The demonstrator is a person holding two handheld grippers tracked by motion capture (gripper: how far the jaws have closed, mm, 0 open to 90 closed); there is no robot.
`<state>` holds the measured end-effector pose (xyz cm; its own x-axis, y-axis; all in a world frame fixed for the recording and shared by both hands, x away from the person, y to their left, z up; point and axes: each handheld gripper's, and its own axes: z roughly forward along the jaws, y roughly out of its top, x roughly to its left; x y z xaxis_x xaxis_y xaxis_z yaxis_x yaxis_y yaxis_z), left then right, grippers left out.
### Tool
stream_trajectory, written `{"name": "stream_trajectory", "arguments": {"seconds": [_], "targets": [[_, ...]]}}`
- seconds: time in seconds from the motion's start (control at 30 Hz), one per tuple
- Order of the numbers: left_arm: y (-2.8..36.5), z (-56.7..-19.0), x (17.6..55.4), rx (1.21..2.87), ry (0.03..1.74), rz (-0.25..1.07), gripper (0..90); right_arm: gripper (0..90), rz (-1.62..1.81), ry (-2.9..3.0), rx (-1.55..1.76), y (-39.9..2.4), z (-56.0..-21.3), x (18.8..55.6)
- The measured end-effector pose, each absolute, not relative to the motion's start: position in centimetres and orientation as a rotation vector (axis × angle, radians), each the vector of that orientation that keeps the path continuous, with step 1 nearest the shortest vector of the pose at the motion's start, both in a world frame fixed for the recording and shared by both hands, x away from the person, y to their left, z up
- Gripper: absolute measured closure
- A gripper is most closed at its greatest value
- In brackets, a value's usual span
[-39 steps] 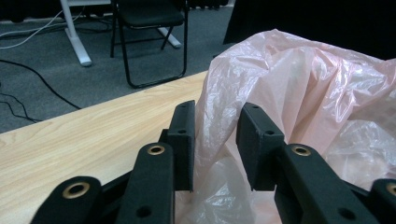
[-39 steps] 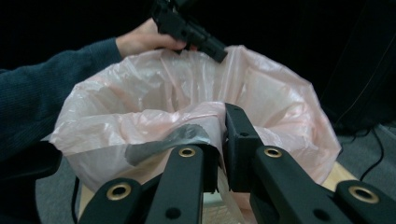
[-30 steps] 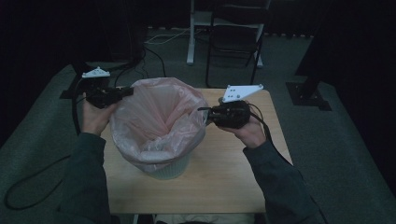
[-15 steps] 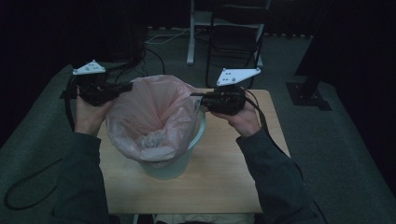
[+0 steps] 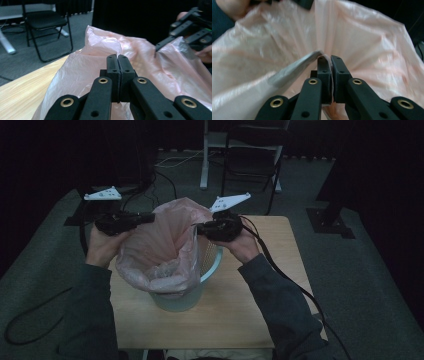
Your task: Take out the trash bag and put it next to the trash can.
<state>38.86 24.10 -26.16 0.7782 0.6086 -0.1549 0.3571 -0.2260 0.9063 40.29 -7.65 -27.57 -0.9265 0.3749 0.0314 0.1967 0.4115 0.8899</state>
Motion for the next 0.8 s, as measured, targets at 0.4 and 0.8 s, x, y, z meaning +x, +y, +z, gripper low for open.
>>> {"name": "stream_trajectory", "arguments": {"seconds": [0.4, 0.8], "targets": [[21.9, -26.2, 38.4, 1.922, 0.685, 0.22, 88.8, 55.3, 1.502, 2.558, 0.497, -4.4, -29.1, 41.3], [20.7, -26.0, 38.3, 1.878, 0.608, 0.075, 88.9, 36.5, 1.438, 2.547, 0.44, -3.2, -28.9, 41.2]]}}
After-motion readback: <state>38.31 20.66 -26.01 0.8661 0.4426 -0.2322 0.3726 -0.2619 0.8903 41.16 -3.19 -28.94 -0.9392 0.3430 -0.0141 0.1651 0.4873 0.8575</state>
